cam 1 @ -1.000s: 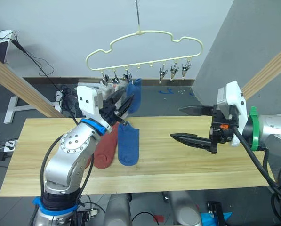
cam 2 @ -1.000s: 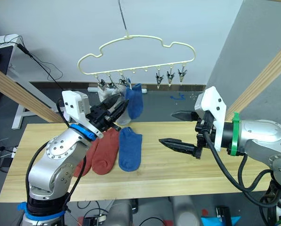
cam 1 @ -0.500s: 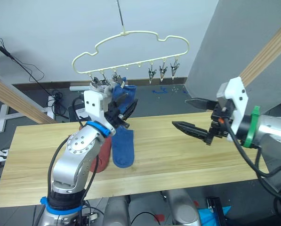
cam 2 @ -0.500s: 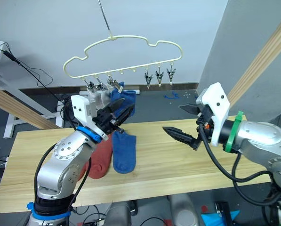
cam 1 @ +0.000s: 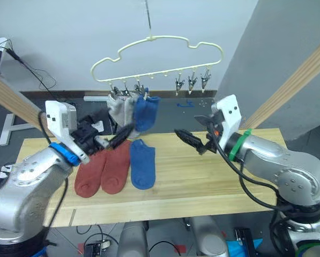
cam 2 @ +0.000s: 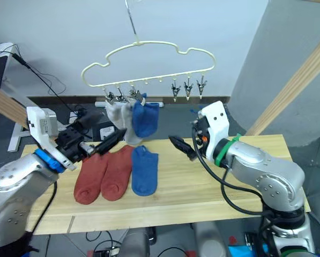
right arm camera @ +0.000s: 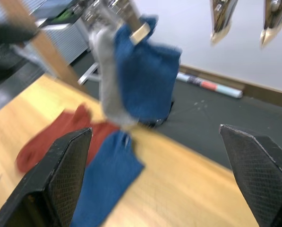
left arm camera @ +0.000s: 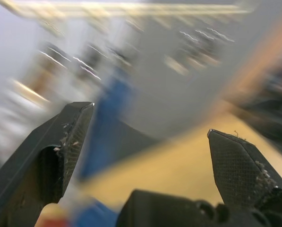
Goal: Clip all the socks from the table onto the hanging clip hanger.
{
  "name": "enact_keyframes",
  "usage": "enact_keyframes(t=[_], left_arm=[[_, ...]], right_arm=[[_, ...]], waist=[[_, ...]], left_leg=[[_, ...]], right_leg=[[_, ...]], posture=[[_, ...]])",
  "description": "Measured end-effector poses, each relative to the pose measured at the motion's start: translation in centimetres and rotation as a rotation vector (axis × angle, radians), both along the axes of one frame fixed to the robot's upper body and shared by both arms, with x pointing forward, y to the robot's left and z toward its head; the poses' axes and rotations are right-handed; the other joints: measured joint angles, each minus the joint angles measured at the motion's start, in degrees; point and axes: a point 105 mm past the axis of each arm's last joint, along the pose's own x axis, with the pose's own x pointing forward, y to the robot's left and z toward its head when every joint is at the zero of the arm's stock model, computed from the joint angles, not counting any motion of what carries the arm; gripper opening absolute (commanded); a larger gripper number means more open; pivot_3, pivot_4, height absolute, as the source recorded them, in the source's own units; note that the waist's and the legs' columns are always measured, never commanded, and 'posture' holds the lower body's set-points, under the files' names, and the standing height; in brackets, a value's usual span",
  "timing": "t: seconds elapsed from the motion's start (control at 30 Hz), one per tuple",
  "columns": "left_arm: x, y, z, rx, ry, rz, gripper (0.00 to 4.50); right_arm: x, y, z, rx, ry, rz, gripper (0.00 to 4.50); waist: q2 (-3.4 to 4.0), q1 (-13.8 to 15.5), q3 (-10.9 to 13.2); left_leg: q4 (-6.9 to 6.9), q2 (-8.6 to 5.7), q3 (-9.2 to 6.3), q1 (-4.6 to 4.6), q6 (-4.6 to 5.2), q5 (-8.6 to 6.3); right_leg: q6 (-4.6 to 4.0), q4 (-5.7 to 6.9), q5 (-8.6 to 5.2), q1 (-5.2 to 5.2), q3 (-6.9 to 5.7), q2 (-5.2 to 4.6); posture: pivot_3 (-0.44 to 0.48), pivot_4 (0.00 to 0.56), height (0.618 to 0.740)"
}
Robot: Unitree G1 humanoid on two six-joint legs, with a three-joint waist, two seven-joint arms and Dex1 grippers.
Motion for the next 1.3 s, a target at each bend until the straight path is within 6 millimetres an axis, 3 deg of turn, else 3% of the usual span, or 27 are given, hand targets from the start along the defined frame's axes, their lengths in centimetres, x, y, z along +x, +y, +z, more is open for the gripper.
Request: enact_keyframes(t=[0.13, 0.23, 0.6, 0.77, 0.87, 0.93, 1.3], left_arm=[[-1.1, 1.5, 3.0, -0.004, 0.069, -0.070, 4.44], [-1.6, 2.1, 4.0, -0.045, 0.099, -0.098, 4.44], [-2.1, 2.2, 4.8, -0.013, 0.106, -0.176, 4.44], [-1.4, 1.5, 3.7, -0.037, 0.028, -0.201, 4.44], [-1.0, 0.9, 2.9, -0.045, -0.006, -0.215, 4.50], [-0.9, 0.5, 2.7, -0.078, -0.046, -0.218, 4.50], [-1.0, -0.3, 3.1, -0.060, -0.092, -0.262, 4.50]], right_arm=[[0.2, 1.0, -0.1, 0.002, 0.015, 0.010, 4.50], [0.4, 1.0, -0.2, -0.003, 0.025, -0.001, 4.50], [0.8, -0.2, -0.4, -0.139, -0.021, -0.086, 4.50], [0.4, -0.1, -0.5, -0.213, -0.080, -0.119, 4.50], [0.0, 0.0, -1.1, -0.221, -0.077, -0.120, 3.99], [-0.3, 0.1, -1.5, -0.214, -0.063, -0.120, 3.35], [0.0, 0.5, -1.0, -0.097, -0.034, -0.186, 3.35]], waist=[[-0.04, 1.8, -0.5], [-0.08, 2.6, -1.1], [-0.08, 2.4, -1.8], [-0.06, 2.3, -2.0], [-0.06, 2.3, -2.0], [-0.07, 2.2, -2.0], [-0.05, 2.1, -2.0]], left_leg=[[-0.02, 0.01, -0.06, -0.01, -0.01, 0.01], [-0.03, -0.04, -0.02, -0.03, -0.01, 0.00], [-0.03, 0.01, 0.00, 0.01, -0.01, 0.01], [-0.03, 0.01, 0.07, 0.01, -0.01, 0.01], [-0.02, 0.01, 0.06, 0.01, -0.01, 0.01], [0.00, 0.01, 0.07, 0.01, 0.00, 0.01], [0.02, 0.04, 0.05, 0.09, 0.08, 0.06]], right_leg=[[-0.06, -0.03, 0.04, 0.00, -0.08, 0.01], [-0.07, -0.10, 0.04, 0.02, -0.08, -0.07], [-0.11, -0.02, 0.05, 0.00, -0.07, 0.00], [-0.11, -0.04, 0.06, -0.01, 0.00, -0.02], [-0.12, -0.02, 0.06, 0.00, -0.01, -0.02], [-0.13, -0.02, 0.07, 0.00, 0.02, -0.02], [-0.19, 0.05, 0.12, 0.04, 0.00, 0.03]], posture=[[-0.069, 0.224, 0.740], [-0.066, 0.220, 0.740], [-0.129, 0.225, 0.740], [-0.169, 0.246, 0.740], [-0.185, 0.251, 0.740], [-0.185, 0.251, 0.740], [-0.183, 0.280, 0.740]])
